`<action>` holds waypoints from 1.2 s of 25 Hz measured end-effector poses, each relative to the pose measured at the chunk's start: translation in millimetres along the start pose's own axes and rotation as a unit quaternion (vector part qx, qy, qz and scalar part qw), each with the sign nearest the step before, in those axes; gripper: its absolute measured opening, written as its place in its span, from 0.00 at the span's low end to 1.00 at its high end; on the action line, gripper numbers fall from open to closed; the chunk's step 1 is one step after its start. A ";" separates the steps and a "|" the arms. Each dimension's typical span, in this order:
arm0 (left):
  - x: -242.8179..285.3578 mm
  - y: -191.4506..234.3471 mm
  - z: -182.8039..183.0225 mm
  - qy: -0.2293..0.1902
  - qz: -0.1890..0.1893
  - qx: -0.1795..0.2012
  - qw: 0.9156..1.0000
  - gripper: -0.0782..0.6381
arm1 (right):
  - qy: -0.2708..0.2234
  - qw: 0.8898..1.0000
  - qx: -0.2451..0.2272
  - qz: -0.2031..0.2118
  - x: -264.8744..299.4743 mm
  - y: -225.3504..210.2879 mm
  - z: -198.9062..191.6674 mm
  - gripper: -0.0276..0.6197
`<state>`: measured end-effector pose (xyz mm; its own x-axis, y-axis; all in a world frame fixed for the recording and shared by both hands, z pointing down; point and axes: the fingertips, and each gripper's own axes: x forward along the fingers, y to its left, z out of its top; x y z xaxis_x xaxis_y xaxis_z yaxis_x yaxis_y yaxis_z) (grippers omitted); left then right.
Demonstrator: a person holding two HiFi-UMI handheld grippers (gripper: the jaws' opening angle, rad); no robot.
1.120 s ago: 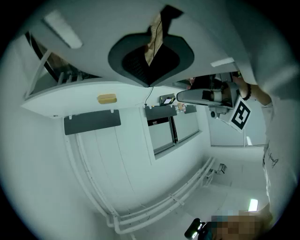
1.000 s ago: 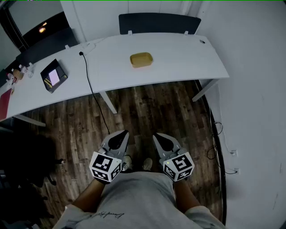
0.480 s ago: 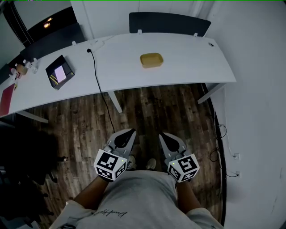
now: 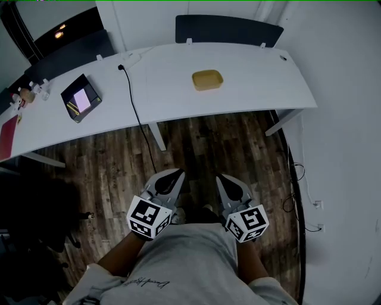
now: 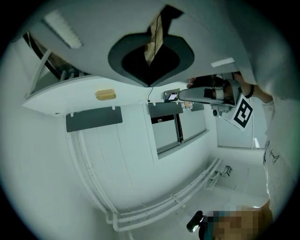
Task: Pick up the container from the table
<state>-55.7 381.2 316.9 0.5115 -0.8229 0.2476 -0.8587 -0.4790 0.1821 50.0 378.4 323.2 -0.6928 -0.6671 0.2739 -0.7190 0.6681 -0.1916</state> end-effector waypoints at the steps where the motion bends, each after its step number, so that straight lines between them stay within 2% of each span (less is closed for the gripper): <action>1: 1.1 2.3 -0.2 0.001 -0.002 -0.001 1.000 0.10 | 0.001 1.000 0.001 -0.002 1.3 -0.2 -0.4 0.07; 14: 45.4 29.7 12.7 -0.009 -0.002 -0.012 1.000 0.10 | 0.000 1.000 -0.005 -0.004 35.1 -40.3 7.7 0.07; 21: 104.5 61.0 25.6 -0.014 0.014 -0.011 1.000 0.10 | 0.003 1.000 -0.010 0.002 80.0 -94.1 18.7 0.07; 30: 200.7 99.5 59.9 -0.010 0.022 -0.023 0.999 0.10 | 0.015 1.000 -0.007 0.012 141.8 -180.2 54.2 0.07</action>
<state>-40.4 150.1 327.7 0.4727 -0.8488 0.2369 -0.8774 -0.4283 0.2162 78.3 145.6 345.5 -0.7082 -0.6399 0.2983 -0.7007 0.6890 -0.1853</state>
